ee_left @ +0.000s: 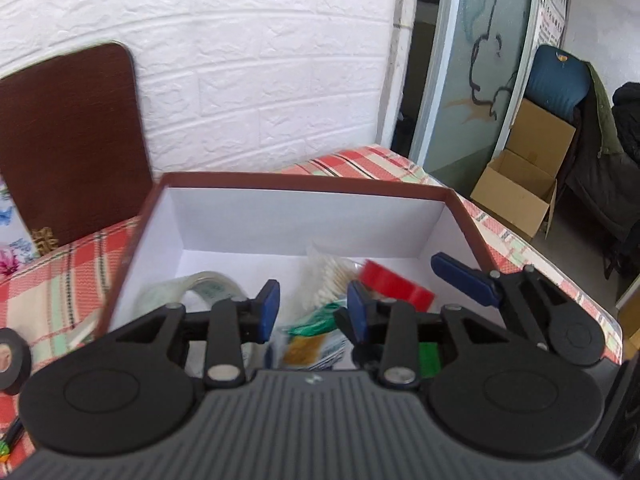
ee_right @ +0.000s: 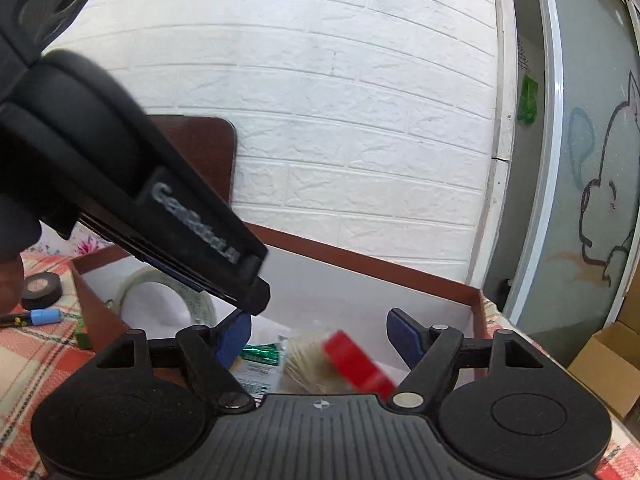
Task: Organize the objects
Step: 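Grasp the red tape roll with the right tool and drop it into the box, then grasp the blue-capped marker with the right tool and drop it into the box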
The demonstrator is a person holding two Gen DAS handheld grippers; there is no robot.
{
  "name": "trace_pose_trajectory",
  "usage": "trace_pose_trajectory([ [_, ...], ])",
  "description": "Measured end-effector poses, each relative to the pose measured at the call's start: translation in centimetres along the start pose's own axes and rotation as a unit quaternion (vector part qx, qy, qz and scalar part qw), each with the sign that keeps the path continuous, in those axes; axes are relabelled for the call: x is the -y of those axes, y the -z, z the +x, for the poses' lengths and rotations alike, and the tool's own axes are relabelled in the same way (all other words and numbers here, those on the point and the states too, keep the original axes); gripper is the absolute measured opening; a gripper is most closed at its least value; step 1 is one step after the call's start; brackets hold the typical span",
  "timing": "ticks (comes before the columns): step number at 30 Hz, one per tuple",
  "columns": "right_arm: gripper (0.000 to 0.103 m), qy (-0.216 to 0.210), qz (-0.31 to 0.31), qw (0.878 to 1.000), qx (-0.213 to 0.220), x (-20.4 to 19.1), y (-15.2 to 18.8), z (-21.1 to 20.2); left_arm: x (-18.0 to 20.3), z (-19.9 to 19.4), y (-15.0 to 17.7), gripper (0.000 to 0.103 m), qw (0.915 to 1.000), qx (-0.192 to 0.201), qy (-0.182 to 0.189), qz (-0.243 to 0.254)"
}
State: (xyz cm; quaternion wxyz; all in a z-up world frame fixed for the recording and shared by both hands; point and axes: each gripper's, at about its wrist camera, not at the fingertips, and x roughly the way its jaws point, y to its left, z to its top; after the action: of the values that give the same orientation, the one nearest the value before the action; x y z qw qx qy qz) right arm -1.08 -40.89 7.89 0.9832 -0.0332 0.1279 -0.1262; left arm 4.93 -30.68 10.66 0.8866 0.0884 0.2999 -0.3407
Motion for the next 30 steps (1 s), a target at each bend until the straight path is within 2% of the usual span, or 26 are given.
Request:
trace_pose_trajectory([
  [5, 0.071, -0.028, -0.006, 0.999, 0.025, -2.4, -0.4, -1.8, -3.4, -4.2, 2.1, 0.040, 0.9993, 0.025, -0.004, -0.026],
  [9, 0.071, -0.074, -0.018, 0.996, 0.047, -5.7, -1.2, -3.7, -8.2, -7.1, 5.1, 0.040, 0.9961, 0.025, -0.033, -0.078],
  [10, 0.071, -0.091, -0.022, 0.995, 0.047, -7.8, -1.2, -5.2, -9.5, -7.7, 6.0, 0.040, 0.9946, 0.021, -0.045, -0.091],
  [12, 0.071, -0.130, -0.030, 0.990, 0.036, -10.8, -1.3, -5.0, -12.2, -8.8, 8.0, 0.040, 0.9905, 0.011, -0.074, -0.115],
  [15, 0.070, -0.188, -0.045, 0.981, 0.001, -15.0, -0.9, -3.9, -16.5, -10.0, 11.2, 0.040, 0.9792, -0.010, -0.123, -0.161],
  [19, 0.065, -0.240, -0.058, 0.968, -0.053, -19.9, 0.1, -1.6, -22.0, -11.3, 15.5, 0.040, 0.9598, -0.030, -0.186, -0.208],
  [22, 0.063, -0.262, -0.049, 0.959, -0.094, -22.3, 0.1, -0.7, -25.7, -11.7, 18.6, 0.040, 0.9429, -0.041, -0.214, -0.252],
  [23, 0.063, -0.264, -0.042, 0.957, -0.111, -22.9, 0.1, -0.2, -26.8, -11.8, 19.5, 0.039, 0.9398, -0.034, -0.213, -0.265],
  [24, 0.063, -0.263, -0.026, 0.955, -0.131, -23.4, 0.0, 0.9, -27.3, -12.4, 20.3, 0.039, 0.9415, -0.007, -0.203, -0.269],
  [27, 0.064, -0.263, 0.044, 0.946, -0.183, -23.1, 0.2, 3.7, -28.0, -13.2, 21.8, 0.039, 0.9439, 0.034, -0.179, -0.275],
  [30, 0.067, -0.257, 0.085, 0.937, -0.222, -24.3, 0.3, 6.6, -27.3, -13.1, 22.9, 0.042, 0.9502, 0.073, -0.176, -0.246],
])
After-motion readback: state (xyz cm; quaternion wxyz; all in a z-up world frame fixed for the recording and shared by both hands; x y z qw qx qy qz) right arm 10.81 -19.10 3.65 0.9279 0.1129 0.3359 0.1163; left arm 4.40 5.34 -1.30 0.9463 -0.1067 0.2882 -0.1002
